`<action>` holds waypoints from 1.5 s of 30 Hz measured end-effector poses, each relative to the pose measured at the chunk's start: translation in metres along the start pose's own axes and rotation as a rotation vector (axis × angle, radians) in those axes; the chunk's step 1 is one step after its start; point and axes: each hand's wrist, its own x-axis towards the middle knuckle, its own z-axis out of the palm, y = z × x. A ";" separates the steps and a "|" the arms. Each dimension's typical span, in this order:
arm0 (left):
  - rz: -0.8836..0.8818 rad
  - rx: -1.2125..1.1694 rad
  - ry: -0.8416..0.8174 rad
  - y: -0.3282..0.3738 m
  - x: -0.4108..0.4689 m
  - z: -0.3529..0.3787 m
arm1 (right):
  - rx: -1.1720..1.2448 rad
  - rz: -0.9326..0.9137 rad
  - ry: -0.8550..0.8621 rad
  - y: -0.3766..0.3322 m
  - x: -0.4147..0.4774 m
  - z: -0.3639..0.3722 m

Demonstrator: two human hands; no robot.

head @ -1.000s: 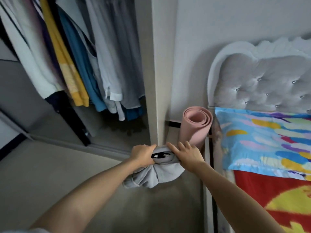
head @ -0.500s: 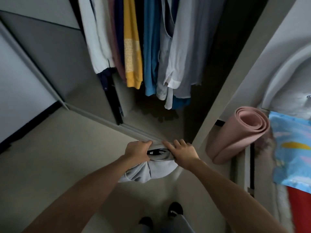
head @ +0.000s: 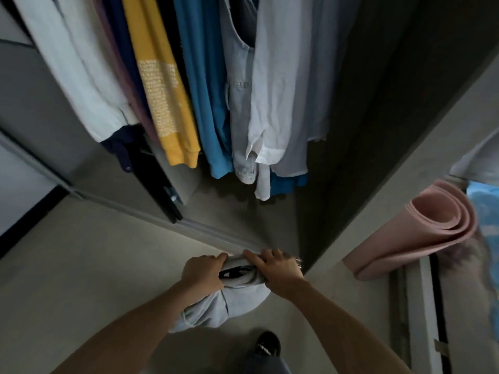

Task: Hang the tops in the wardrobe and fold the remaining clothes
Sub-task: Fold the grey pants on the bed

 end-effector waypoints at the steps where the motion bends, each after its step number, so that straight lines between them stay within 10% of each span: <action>1: 0.006 0.014 0.011 -0.002 0.022 0.007 | 0.010 0.010 -0.003 0.011 0.016 0.008; 14: 0.170 0.044 0.175 0.032 0.282 0.088 | -0.234 0.345 0.280 0.162 0.148 0.093; 21: 0.488 0.171 0.583 0.065 0.387 0.178 | -0.294 0.683 0.383 0.209 0.200 0.222; 27: 0.316 0.119 0.049 0.077 0.465 0.343 | -0.120 0.650 0.198 0.252 0.250 0.379; 45: 0.345 -0.018 -0.090 0.070 0.485 0.425 | 0.186 0.641 0.064 0.264 0.288 0.458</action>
